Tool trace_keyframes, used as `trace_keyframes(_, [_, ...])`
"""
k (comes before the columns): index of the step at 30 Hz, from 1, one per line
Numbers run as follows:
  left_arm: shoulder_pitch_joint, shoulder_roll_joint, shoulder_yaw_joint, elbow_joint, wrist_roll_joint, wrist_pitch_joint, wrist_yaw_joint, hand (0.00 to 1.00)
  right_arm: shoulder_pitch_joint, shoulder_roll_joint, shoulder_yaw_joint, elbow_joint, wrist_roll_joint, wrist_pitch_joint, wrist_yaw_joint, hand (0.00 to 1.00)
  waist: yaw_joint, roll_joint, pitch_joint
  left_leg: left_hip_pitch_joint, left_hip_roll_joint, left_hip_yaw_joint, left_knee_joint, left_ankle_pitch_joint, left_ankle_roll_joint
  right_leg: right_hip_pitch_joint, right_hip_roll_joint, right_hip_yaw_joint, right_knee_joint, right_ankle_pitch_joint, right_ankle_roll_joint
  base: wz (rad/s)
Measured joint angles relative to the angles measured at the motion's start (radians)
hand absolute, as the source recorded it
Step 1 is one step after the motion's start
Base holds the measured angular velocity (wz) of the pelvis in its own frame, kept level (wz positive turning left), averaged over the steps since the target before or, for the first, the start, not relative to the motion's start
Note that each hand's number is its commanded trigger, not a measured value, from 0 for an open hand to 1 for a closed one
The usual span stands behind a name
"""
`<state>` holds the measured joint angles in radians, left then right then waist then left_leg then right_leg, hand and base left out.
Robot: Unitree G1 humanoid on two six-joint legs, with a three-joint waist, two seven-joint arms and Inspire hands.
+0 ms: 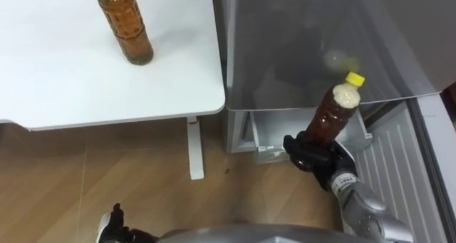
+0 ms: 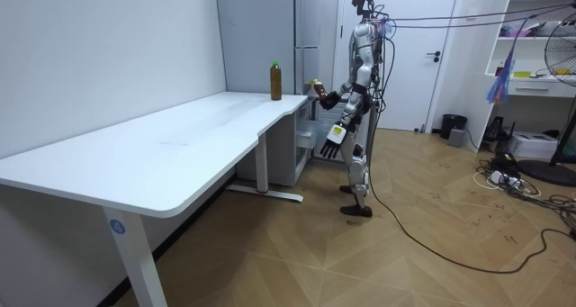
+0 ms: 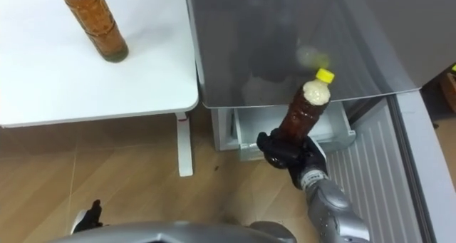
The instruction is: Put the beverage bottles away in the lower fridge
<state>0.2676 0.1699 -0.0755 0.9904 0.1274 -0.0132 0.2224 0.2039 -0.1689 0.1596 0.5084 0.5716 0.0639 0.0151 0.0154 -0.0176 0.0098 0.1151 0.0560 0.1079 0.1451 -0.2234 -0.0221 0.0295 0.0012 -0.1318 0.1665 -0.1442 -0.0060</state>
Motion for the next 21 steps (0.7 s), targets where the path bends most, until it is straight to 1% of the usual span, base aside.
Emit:
trace_keyframes(4, [0.007, 0.000, 0.003, 0.011, 0.050, 0.009, -0.015, 0.00, -0.001, 0.000, -0.004, 0.005, 0.064, 0.000, -0.019, 1.00, 0.012, 0.000, 0.0019, 0.000, 0.000, -0.001, 0.000, 0.000, 0.000, 0.002, 0.000, -0.001, -0.001, -0.001, 0.000, 0.01])
trace_keyframes(5, [0.013, 0.000, 0.003, 0.011, 0.080, 0.010, -0.019, 0.00, -0.003, 0.001, -0.008, 0.005, 0.086, 0.000, -0.021, 1.00, 0.013, -0.001, 0.0019, 0.001, 0.000, 0.000, 0.002, 0.000, 0.000, 0.005, 0.000, -0.003, -0.001, -0.001, 0.000, 0.04])
trace_keyframes(7, [0.016, 0.000, 0.003, 0.011, 0.108, 0.014, -0.022, 0.00, -0.008, 0.001, -0.016, 0.006, 0.123, -0.007, -0.022, 1.00, 0.014, -0.002, 0.0020, 0.001, 0.000, 0.000, 0.002, 0.000, 0.000, 0.006, -0.001, -0.005, -0.001, -0.001, 0.000, 0.04])
trace_keyframes(9, [0.016, 0.000, 0.003, 0.011, 0.132, 0.017, -0.026, 0.00, -0.012, 0.001, -0.026, 0.019, 0.159, -0.023, -0.024, 1.00, 0.017, -0.002, 0.0018, 0.001, 0.000, 0.000, 0.004, 0.000, 0.000, 0.007, -0.001, -0.006, 0.000, -0.001, 0.000, 0.00])
trace_keyframes(10, [0.017, 0.000, 0.004, 0.012, 0.139, 0.018, -0.029, 0.00, -0.015, 0.000, -0.027, 0.024, 0.169, -0.023, -0.026, 1.00, 0.017, -0.002, 0.0018, 0.001, 0.000, 0.000, 0.005, 0.000, 0.000, 0.007, -0.001, -0.007, 0.000, -0.001, 0.000, 0.00])
trace_keyframes(13, [0.020, -0.001, 0.005, 0.014, 0.143, 0.024, -0.039, 0.00, -0.028, -0.002, -0.027, 0.043, 0.226, -0.024, -0.027, 1.00, 0.018, -0.001, 0.0020, 0.001, 0.000, 0.000, 0.006, 0.000, 0.000, 0.008, -0.001, -0.006, 0.002, -0.001, 0.000, 0.00])
trace_keyframes(15, [0.024, 0.000, 0.005, 0.014, 0.143, 0.038, -0.043, 0.00, -0.028, -0.003, -0.027, 0.043, 0.266, -0.024, -0.027, 1.00, 0.020, 0.000, 0.0021, 0.001, 0.000, -0.001, 0.007, 0.000, 0.000, 0.008, -0.001, -0.005, 0.002, -0.001, 0.000, 0.00])
trace_keyframes(16, [0.025, -0.001, 0.005, 0.015, 0.143, 0.038, -0.045, 0.00, -0.029, -0.003, -0.027, 0.044, 0.273, -0.024, -0.027, 1.00, 0.021, 0.001, 0.0024, 0.001, 0.000, -0.001, 0.007, 0.000, 0.000, 0.008, -0.001, -0.005, 0.001, -0.001, 0.000, 0.00])
trace_keyframes(18, [0.027, -0.003, 0.005, 0.025, 0.149, 0.043, -0.060, 0.00, -0.033, -0.003, -0.026, 0.057, 0.291, -0.030, -0.021, 1.00, 0.022, 0.007, 0.0030, 0.002, 0.000, -0.001, 0.007, 0.000, 0.000, 0.008, -0.001, -0.003, 0.000, -0.001, 0.000, 0.00])
trace_keyframes(21, [0.033, -0.006, 0.005, 0.025, 0.149, 0.055, -0.061, 0.00, -0.046, -0.003, -0.026, 0.092, 0.297, -0.031, -0.016, 1.00, 0.023, 0.014, 0.0024, 0.002, 0.000, -0.001, 0.007, 0.000, 0.000, 0.007, 0.000, -0.004, 0.000, -0.001, 0.000, 0.00])
